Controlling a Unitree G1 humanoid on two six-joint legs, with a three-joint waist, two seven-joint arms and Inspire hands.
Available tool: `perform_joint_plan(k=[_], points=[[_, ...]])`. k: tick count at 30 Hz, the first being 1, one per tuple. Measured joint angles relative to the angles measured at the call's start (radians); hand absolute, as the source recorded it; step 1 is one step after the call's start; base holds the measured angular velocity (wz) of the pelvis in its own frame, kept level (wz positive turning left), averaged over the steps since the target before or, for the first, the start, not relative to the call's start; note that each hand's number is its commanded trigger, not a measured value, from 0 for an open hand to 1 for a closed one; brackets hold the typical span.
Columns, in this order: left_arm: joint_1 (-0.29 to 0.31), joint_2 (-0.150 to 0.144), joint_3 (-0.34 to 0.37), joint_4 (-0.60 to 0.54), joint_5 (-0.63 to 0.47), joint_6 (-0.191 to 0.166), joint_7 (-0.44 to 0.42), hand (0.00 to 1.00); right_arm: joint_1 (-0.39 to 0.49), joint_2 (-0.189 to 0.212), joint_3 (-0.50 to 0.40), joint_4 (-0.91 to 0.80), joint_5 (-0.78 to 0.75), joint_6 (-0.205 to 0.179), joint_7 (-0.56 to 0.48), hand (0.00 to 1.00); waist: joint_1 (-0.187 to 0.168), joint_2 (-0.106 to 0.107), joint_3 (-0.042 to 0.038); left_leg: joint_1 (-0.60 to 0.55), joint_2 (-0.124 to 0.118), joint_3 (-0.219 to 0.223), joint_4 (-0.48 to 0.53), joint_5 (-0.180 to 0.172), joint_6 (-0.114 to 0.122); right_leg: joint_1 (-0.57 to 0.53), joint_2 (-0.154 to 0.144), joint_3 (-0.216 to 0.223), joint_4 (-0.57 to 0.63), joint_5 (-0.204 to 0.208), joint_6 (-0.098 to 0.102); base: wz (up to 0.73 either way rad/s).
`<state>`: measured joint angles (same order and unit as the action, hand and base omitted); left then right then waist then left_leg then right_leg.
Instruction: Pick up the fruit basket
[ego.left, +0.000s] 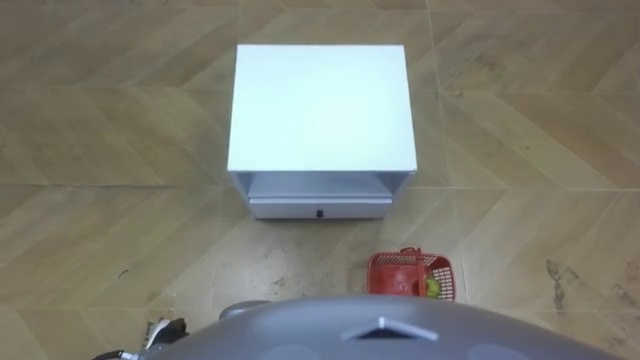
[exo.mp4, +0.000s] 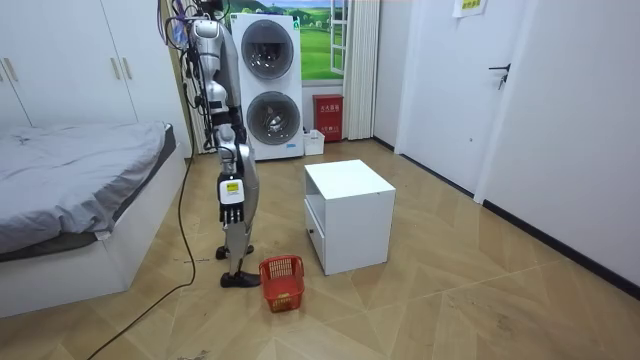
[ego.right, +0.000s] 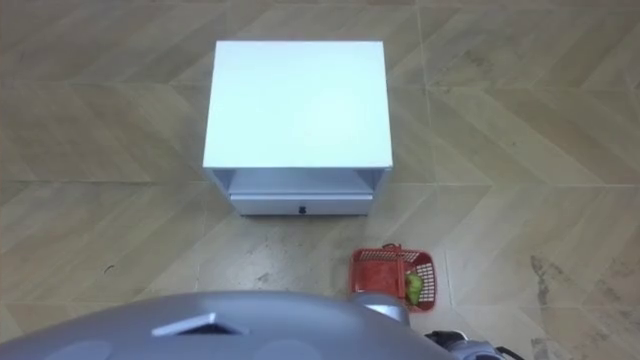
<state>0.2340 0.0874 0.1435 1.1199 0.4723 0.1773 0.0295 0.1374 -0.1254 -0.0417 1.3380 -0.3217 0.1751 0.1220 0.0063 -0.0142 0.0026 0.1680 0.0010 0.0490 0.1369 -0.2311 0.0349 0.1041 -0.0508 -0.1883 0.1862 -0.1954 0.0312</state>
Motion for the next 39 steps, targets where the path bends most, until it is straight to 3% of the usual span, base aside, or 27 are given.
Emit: perform_joint_plan(k=[16, 32, 39], points=[[0.015, -0.002, 0.001, -0.001, 0.002, 0.0, -0.001, 0.0, 0.001, 0.0, 0.0, -0.002, 0.001, -0.002, 0.005, 0.0, -0.001, 0.0, 0.0002, 0.0, 0.0, 0.0, 0.0, 0.0, 0.0, -0.002, 0.0, 0.0, 0.0, -0.001, 0.0, 0.0], [0.015, 0.0, 0.009, -0.001, 0.001, 0.003, -0.001, 0.0, 0.011, 0.001, -0.002, -0.01, 0.002, -0.002, -0.013, 0.0, 0.0, -0.017, -0.0005, 0.001, -0.001, 0.0, 0.0, 0.0, 0.0, -0.002, -0.002, 0.001, 0.0, -0.002, 0.0, 0.0], [-0.007, 0.001, -0.009, -0.001, -0.008, 0.002, -0.007, 0.0, 0.005, 0.001, -0.002, -0.018, 0.017, 0.0, -0.041, 0.0, -0.005, -0.016, -0.0016, -0.028, -0.026, 0.008, 0.035, 0.0, 0.001, -0.052, -0.041, 0.004, 0.083, -0.034, 0.011, 0.0]])
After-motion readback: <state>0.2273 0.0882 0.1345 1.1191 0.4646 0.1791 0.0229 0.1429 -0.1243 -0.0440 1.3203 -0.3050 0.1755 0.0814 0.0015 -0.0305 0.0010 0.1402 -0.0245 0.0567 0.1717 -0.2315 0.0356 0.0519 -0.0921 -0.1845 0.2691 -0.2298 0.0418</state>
